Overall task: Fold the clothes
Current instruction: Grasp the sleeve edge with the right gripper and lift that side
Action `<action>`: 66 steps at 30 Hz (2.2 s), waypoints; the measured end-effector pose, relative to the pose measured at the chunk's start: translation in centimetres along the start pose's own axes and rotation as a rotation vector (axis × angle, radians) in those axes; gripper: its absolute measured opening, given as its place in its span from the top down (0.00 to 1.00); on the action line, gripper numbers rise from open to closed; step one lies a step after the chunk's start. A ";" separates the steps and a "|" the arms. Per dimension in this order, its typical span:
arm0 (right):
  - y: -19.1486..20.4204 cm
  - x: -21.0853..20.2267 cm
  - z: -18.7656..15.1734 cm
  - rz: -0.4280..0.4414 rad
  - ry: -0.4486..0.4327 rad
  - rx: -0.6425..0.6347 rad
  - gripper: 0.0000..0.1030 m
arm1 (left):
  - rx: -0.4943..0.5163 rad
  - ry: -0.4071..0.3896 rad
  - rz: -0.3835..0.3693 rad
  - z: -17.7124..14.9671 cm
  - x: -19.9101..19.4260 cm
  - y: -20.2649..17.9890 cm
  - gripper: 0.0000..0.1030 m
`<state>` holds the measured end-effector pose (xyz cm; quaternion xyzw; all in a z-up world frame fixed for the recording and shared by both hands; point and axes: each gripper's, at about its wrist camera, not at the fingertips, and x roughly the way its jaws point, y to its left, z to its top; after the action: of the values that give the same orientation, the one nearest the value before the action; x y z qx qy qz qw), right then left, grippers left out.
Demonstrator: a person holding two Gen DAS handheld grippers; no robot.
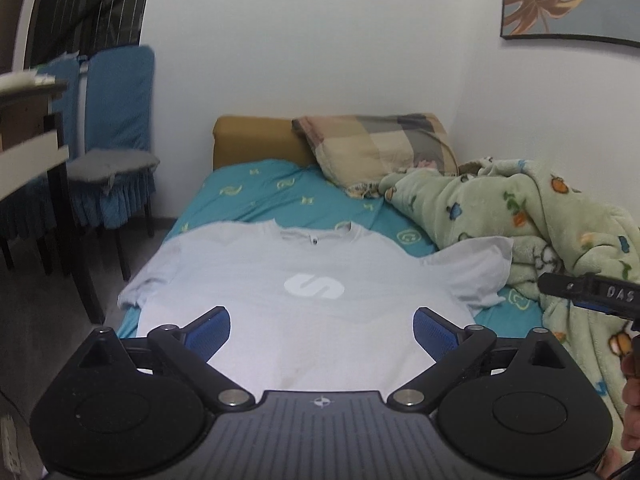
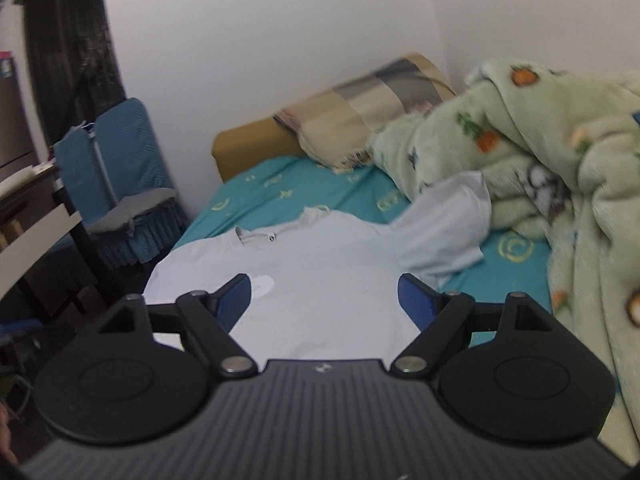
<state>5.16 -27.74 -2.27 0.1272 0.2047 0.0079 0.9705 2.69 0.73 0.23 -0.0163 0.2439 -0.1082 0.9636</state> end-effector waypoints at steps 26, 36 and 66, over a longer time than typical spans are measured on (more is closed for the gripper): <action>-16.1 12.9 -3.4 -0.036 0.029 0.804 0.25 | -0.008 0.109 0.024 -3.9 3.4 -0.5 0.02; -18.6 23.8 -7.2 -0.040 0.063 0.931 0.35 | -0.090 0.195 0.035 -5.1 7.6 1.6 0.02; -12.8 26.8 6.6 -0.100 -0.006 0.248 0.91 | -0.257 0.174 0.039 -3.7 11.2 5.2 0.02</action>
<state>31.87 -39.95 -10.25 0.2359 0.2073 -0.0663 0.9471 11.58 3.47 -8.69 -0.1254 0.3387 -0.0583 0.9307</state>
